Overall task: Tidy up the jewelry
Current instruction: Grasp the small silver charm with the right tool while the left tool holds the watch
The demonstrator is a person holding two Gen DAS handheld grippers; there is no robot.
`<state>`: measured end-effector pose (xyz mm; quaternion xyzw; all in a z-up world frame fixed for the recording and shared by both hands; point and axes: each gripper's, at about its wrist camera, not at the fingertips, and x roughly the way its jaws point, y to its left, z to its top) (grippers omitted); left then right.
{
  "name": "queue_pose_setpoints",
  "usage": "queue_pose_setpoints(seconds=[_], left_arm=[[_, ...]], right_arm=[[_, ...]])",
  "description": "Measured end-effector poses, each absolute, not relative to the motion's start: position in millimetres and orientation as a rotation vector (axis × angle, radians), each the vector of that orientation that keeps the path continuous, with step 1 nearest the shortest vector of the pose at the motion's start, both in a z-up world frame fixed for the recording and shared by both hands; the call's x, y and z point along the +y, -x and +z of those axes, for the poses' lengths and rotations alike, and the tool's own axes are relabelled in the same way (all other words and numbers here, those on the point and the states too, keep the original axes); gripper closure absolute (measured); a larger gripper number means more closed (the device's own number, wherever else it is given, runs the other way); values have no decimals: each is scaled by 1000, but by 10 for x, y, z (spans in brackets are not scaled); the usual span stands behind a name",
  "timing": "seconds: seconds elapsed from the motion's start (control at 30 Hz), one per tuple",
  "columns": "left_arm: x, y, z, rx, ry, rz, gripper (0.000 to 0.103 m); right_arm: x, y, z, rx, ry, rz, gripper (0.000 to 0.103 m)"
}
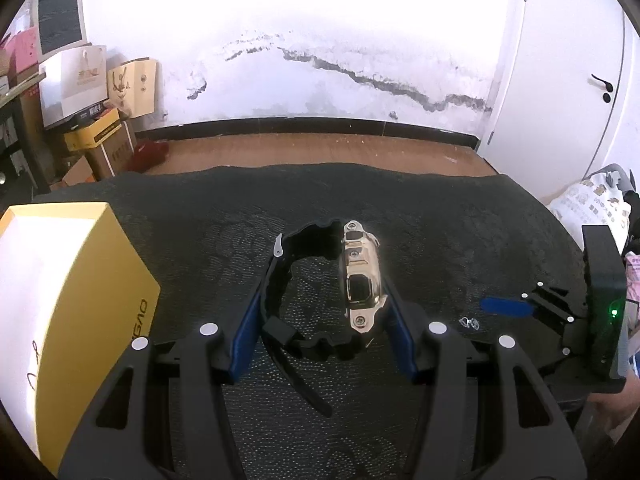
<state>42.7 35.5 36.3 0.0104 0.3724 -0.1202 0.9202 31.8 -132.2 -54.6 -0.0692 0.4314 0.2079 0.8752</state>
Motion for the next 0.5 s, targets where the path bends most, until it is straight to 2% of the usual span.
queue_pose_setpoints(seconds=[0.17, 0.33, 0.37, 0.43, 0.5], left_arm=[[438, -433, 321, 761, -7, -267, 48], [537, -456, 288, 757, 35, -279, 48], [556, -461, 284, 759, 44, -281, 48], [568, -469, 281, 761, 53, -285, 48], [567, -467, 282, 758, 49, -287, 48]], right_arm=[[-1283, -316, -560, 888, 185, 428, 50], [-1325, -320, -550, 884, 194, 435, 53], [-1330, -278, -555, 884, 196, 442, 60], [-1275, -288, -553, 887, 202, 463, 68], [-1262, -285, -555, 882, 199, 476, 72]])
